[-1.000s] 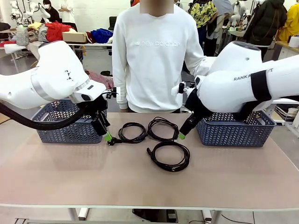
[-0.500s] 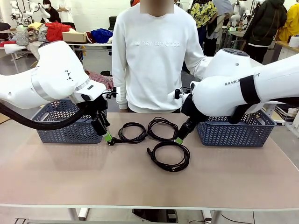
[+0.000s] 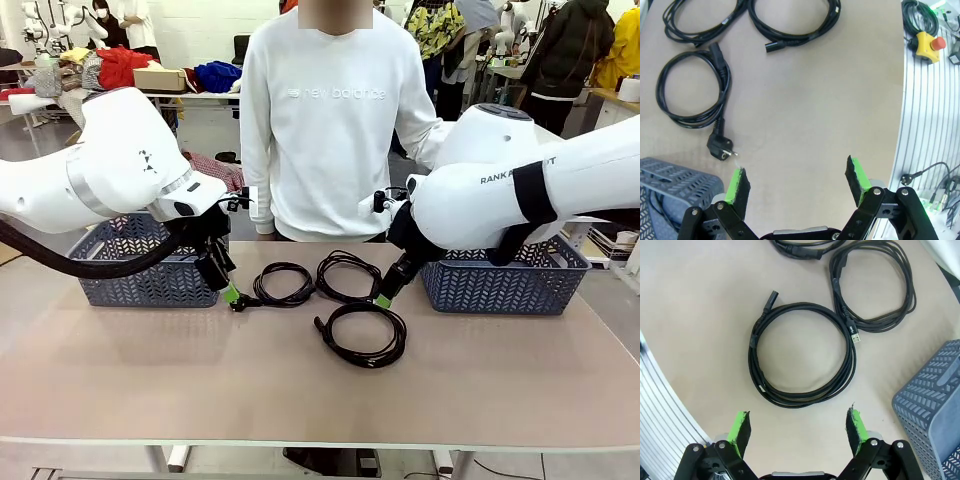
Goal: Organize the cables according to human instructions.
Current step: Pick up a bundle of cables and place it in the basket indicated by the human.
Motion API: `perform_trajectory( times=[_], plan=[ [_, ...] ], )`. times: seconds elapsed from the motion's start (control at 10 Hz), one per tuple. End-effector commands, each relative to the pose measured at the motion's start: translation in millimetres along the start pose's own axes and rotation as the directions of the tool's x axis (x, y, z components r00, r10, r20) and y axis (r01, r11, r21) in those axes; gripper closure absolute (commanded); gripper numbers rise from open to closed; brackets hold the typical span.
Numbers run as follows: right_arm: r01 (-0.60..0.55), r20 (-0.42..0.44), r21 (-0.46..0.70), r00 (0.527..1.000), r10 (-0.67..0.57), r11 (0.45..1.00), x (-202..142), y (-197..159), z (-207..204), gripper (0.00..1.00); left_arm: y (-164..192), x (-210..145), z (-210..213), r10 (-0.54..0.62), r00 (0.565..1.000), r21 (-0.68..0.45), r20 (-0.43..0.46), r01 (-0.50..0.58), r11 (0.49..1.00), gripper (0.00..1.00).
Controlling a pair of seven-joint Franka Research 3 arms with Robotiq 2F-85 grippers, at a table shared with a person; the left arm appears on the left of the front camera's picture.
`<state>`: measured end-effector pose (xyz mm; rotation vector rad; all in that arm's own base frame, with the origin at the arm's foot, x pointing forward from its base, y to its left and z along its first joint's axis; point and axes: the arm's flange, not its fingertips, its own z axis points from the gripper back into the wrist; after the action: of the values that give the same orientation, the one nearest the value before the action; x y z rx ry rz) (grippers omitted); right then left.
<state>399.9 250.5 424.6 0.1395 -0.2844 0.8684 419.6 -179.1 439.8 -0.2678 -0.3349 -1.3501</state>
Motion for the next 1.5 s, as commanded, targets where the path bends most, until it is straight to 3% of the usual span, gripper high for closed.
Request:
perform_trajectory(
  times=[0.0,0.6,1.4],
  plan=[
    [0.008,-0.01,0.017,1.0,-0.008,1.0,8.2,3.5,-10.8,0.0,0.5,-0.6,1.0,0.003,1.0,0.004,-0.001,-0.003,1.0,0.0],
    [0.046,-0.031,0.075,0.999,-0.044,0.996,48.0,33.8,-60.7,0.0,0.5,-0.6,1.0,0.003,1.0,0.004,-0.001,-0.003,1.0,0.0],
    [0.009,-0.18,0.079,0.984,0.005,0.997,67.9,60.1,-114.4,0.0,0.5,-0.6,1.0,0.003,1.0,0.004,-0.001,-0.003,1.0,0.0]
  ],
)
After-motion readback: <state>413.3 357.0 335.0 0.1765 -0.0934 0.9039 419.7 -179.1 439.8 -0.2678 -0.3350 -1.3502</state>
